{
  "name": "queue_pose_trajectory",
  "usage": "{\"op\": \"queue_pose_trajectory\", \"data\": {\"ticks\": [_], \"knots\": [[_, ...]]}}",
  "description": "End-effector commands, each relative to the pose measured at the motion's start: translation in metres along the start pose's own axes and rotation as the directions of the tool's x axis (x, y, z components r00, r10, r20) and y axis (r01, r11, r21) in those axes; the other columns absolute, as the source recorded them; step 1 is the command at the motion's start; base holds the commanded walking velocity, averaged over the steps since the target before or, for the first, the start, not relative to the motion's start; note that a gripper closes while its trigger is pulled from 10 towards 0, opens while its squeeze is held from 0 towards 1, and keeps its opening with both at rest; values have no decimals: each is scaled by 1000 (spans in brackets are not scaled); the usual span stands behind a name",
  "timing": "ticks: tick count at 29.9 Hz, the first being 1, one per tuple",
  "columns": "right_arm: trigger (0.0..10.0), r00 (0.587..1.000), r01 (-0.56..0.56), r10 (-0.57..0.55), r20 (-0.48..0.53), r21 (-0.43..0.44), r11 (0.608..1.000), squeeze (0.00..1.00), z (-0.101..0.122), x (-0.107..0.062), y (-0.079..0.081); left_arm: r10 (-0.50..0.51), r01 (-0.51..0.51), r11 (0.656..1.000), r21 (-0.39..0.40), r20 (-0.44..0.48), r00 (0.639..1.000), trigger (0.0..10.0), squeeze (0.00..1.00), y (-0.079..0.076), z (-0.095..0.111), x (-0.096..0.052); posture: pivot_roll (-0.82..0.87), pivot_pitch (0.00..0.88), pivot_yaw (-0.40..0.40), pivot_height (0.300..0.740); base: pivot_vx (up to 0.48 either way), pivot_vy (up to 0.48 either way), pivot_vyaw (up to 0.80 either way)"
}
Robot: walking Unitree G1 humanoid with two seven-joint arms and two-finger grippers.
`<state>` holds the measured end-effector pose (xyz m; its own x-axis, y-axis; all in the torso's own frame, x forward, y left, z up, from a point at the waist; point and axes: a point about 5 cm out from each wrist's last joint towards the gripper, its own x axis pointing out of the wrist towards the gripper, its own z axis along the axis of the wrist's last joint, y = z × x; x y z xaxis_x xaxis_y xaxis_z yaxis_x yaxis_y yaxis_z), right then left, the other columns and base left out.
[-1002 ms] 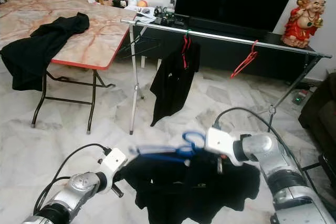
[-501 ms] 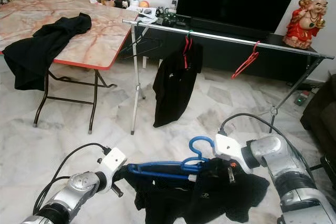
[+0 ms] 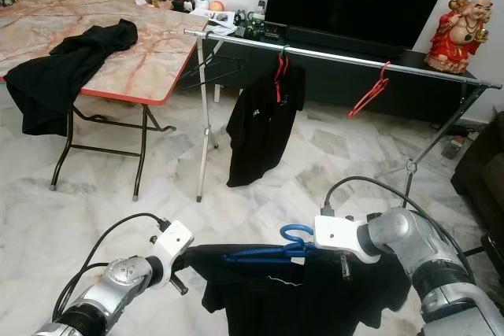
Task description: Hang hanger
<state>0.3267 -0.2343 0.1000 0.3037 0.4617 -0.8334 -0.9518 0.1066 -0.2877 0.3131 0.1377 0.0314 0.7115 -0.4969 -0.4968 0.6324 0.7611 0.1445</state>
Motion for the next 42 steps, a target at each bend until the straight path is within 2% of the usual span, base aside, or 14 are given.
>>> {"op": "queue_pose_trajectory", "data": {"ticks": [1,6,8,11,16,17,22,23,25,26,27,38,40,42], "knots": [[0,997,15,-9,-73,83,996,0,-23,2,13,77,-77,997,-17,2,997,0,0,32,3,-17,131,0,-140,740,0,0,0],[0,999,41,-37,-32,117,992,0,-15,27,24,-20,24,999,-26,146,989,0,0,32,37,-23,141,0,-133,740,0,0,0],[0,997,73,-71,-18,140,988,0,-10,38,28,-112,120,993,-17,250,962,0,0,26,60,-30,151,0,-132,740,0,0,0],[0,986,150,-162,43,204,967,0,2,49,24,-218,215,976,44,308,926,0,0,17,78,-40,161,0,-127,740,0,0,0],[0,958,243,-276,83,284,928,0,14,57,18,-347,328,938,112,292,891,0,0,5,85,-51,170,0,-123,740,0,0,0],[0,927,276,-350,137,386,880,0,27,63,13,-453,426,891,157,232,861,0,0,-8,85,-61,174,0,-121,740,0,0,0],[0,899,225,-368,236,471,853,0,47,73,13,-538,508,841,184,195,820,0,0,-24,87,-67,183,0,-121,740,0,0,0],[0,891,218,-376,253,487,845,0,52,75,13,-553,523,831,189,185,812,1412,0,-27,88,-67,183,0,-121,740,0,0,0],[0,879,213,-389,277,502,838,0,57,76,11,-584,548,809,213,176,793,1333,0,-33,88,-68,183,0,-121,740,0,0,0],[0,869,213,-404,287,519,828,0,61,77,9,-609,573,790,216,175,774,8745,576,-38,88,-69,183,0,-121,740,0,0,0],[0,865,209,-406,295,522,827,0,64,77,8,-617,582,784,216,172,768,10000,1000,-40,88,-69,185,0,-122,740,0,0,0],[0,872,201,-378,312,476,856,0,71,75,4,-623,593,778,206,133,771,10000,1000,-43,85,-75,189,0,-130,740,0,0,0],[0,882,169,-337,330,445,879,0,70,75,6,-609,581,789,202,130,782,10000,1000,-41,83,-76,189,0,-132,740,0,0,0],[0,908,60,-195,370,347,936,0,67,75,16,-565,539,819,199,112,817,10000,1000,-32,78,-76,190,0,-137,740,0,0,0]]}}
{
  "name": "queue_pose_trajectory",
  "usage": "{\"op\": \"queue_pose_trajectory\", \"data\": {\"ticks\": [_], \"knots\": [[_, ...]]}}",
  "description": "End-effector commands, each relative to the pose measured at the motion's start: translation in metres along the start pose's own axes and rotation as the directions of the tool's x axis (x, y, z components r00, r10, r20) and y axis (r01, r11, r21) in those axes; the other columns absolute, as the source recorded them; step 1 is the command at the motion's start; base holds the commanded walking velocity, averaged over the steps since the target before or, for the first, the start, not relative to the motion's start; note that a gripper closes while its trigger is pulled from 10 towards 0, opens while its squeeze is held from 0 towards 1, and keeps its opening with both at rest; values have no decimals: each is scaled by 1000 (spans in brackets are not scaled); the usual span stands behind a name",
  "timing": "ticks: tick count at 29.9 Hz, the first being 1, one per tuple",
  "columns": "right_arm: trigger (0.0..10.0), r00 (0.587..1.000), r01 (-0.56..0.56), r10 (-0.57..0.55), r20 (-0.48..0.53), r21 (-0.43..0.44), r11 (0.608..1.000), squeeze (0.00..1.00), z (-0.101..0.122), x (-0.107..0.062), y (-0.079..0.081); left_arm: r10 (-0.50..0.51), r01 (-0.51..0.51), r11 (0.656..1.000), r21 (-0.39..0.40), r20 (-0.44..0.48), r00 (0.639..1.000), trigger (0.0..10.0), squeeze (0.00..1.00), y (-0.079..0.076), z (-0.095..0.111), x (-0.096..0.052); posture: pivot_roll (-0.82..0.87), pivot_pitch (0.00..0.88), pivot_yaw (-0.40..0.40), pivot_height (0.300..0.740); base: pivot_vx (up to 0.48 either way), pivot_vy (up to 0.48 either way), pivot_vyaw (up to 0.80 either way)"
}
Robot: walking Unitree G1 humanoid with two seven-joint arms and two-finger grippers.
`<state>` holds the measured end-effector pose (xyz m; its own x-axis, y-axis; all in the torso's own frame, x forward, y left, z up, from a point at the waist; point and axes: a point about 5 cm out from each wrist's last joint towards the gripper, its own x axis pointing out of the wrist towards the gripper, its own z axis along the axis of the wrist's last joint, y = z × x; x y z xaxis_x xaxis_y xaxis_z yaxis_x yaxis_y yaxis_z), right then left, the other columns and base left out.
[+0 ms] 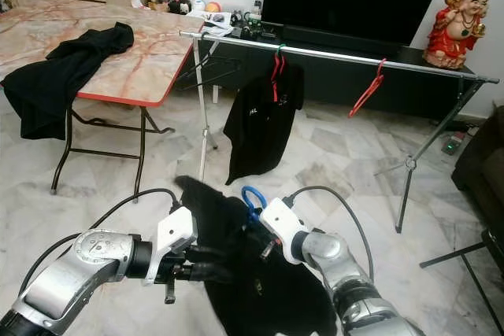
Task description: Hang hanger
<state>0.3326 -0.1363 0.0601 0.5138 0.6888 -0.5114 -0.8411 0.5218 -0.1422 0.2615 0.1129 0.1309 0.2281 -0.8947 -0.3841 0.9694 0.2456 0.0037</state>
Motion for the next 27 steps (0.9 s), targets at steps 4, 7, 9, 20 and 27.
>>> {"op": "queue_pose_trajectory", "data": {"ticks": [4,7,9,20,27], "knots": [[0,966,-252,246,-80,-90,963,0,-9,-15,5,57,-57,998,2,-54,997,10000,1000,6,-9,-12,190,0,-140,740,0,0,0],[0,923,-366,347,-167,-98,925,0,-20,-26,6,77,-75,997,16,-114,990,10000,1000,9,-19,-17,187,0,-141,740,0,0,0],[0,904,-401,376,-201,-99,911,0,-23,-31,5,91,-87,996,35,-154,984,10000,1000,10,-25,-20,185,0,-144,740,0,0,0],[0,887,-452,427,-175,-136,882,0,-10,-29,4,46,-36,998,45,-257,965,10000,1000,7,-41,-18,191,0,-146,740,0,0,0],[0,867,-497,476,-150,-165,852,0,-2,-25,8,51,-38,997,71,-196,979,10000,0,10,-32,-3,184,0,-144,740,0,0,0]]}}
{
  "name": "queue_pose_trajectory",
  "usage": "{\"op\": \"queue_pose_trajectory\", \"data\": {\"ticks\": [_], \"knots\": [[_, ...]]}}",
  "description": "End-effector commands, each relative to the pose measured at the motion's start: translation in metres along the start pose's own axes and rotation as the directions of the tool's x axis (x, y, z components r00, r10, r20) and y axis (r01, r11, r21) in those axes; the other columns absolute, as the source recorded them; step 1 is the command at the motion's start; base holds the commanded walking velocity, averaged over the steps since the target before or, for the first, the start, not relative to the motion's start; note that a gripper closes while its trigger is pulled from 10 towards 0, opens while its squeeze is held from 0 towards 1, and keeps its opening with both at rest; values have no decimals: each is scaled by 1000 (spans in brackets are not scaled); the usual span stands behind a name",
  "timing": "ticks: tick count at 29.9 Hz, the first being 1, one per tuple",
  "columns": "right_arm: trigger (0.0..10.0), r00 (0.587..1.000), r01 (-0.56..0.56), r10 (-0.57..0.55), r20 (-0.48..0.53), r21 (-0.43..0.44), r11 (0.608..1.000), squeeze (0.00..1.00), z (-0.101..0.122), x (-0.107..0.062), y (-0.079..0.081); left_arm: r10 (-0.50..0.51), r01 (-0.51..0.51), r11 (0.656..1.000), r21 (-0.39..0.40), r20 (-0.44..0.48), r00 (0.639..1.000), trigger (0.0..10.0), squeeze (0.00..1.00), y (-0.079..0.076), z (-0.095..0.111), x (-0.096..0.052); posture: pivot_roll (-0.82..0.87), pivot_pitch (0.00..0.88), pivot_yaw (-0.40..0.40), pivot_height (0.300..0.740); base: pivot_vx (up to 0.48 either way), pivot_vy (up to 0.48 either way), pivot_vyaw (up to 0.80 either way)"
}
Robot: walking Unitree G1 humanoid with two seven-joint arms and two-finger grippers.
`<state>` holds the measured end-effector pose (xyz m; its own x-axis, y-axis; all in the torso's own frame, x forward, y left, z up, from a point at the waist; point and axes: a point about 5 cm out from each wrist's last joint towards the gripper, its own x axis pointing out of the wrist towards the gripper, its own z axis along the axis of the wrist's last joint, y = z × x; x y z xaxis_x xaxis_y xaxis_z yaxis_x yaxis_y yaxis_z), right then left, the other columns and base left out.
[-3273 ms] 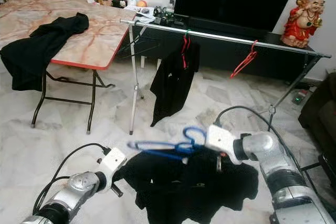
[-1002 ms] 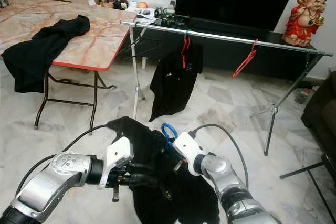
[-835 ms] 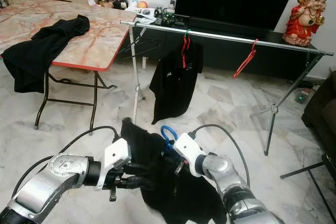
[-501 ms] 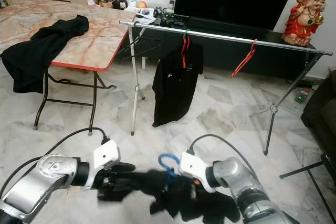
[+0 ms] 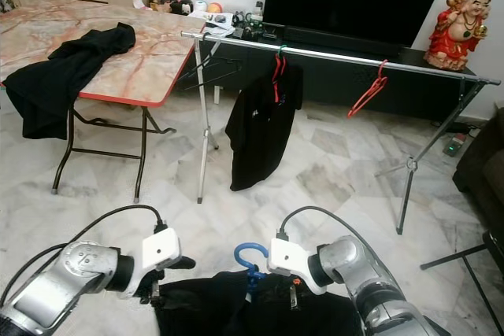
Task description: Hang hanger
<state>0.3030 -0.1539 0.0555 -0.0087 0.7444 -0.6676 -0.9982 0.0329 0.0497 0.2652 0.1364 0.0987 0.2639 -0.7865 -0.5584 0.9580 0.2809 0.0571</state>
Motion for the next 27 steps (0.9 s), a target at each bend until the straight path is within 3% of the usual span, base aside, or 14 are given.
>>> {"op": "queue_pose_trajectory", "data": {"ticks": [1,11,21,25,27], "knots": [[0,999,27,-25,44,-57,998,0,15,-7,-9,-17,16,999,41,8,1000,10000,0,0,8,5,183,0,-144,740,0,0,0],[0,992,62,-51,111,-96,994,0,31,-7,-15,-33,33,998,48,1,999,10000,0,1,13,13,180,0,-148,740,0,0,0],[0,985,-1,20,170,-111,994,0,42,-6,-14,-4,2,999,47,35,999,10000,0,4,19,21,174,0,-156,740,0,0,0],[0,985,-8,27,172,-109,994,0,42,-7,-13,1,-3,999,40,42,999,0,0,5,19,22,174,0,-155,740,0,0,0],[0,985,-11,30,172,-108,994,0,42,-7,-13,4,-5,999,37,43,999,0,0,6,19,22,174,0,-156,740,0,0,0]]}}
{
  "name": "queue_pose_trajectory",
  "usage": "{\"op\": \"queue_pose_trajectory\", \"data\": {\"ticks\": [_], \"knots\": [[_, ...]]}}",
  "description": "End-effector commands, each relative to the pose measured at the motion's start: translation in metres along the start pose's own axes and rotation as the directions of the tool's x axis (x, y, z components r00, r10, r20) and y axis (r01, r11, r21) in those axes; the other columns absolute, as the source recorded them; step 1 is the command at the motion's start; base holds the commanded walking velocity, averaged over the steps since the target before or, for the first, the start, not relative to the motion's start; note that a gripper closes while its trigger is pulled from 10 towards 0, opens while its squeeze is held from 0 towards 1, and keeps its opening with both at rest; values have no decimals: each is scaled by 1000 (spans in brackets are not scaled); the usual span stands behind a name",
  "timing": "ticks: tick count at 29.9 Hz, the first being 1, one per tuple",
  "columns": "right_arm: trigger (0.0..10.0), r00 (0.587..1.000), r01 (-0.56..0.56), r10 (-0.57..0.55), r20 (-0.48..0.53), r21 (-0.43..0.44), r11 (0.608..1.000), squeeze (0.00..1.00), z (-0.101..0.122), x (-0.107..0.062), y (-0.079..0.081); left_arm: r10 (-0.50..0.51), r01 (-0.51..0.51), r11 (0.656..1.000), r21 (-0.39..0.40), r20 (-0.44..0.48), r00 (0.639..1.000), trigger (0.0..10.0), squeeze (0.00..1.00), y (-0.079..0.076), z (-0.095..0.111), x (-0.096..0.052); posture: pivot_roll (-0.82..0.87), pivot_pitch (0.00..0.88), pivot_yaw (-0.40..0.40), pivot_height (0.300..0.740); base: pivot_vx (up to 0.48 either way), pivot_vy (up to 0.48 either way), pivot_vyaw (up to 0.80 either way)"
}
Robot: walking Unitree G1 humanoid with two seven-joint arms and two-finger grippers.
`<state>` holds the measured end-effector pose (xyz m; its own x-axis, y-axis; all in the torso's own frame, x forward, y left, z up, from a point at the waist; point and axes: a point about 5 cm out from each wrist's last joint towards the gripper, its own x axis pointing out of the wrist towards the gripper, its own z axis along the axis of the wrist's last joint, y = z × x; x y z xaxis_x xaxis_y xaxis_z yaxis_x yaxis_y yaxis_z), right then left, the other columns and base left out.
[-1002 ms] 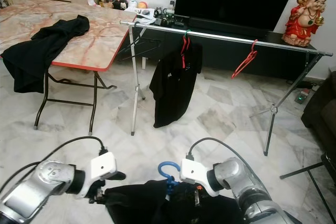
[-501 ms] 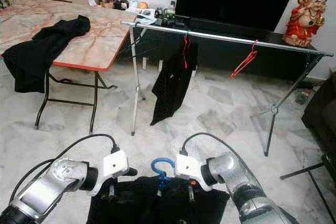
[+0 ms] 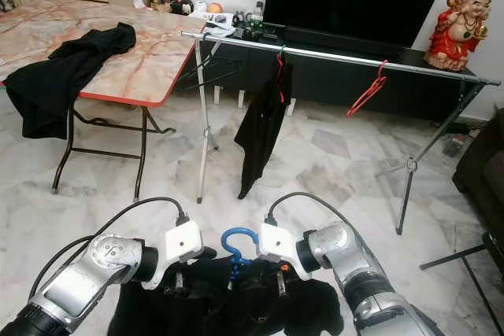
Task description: Hang hanger
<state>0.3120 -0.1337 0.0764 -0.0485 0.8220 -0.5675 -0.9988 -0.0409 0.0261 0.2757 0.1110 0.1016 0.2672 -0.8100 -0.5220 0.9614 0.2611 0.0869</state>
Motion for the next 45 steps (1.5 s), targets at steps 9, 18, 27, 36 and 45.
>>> {"op": "queue_pose_trajectory", "data": {"ticks": [9,18,27,36,45], "knots": [[0,998,28,-26,55,-43,999,0,14,-7,-7,13,-13,1000,-2,-4,1000,0,0,4,1,2,173,0,-154,740,0,0,0],[0,998,33,-30,59,-40,999,0,15,-7,-8,1,-1,1000,-4,-14,1000,0,0,2,0,2,171,0,-153,740,0,0,0],[0,997,37,-35,62,-35,999,0,15,-6,-8,-12,12,1000,-9,0,1000,0,0,0,2,3,169,0,-151,740,0,0,0],[3569,995,81,-79,53,-39,996,0,15,-7,-11,-18,18,1000,-17,11,1000,0,0,-1,3,4,167,0,-152,740,0,0,0],[10000,998,41,-39,46,-34,999,1000,16,-8,-10,12,-12,1000,-13,12,1000,0,0,2,2,3,168,0,-155,740,0,0,0]]}}
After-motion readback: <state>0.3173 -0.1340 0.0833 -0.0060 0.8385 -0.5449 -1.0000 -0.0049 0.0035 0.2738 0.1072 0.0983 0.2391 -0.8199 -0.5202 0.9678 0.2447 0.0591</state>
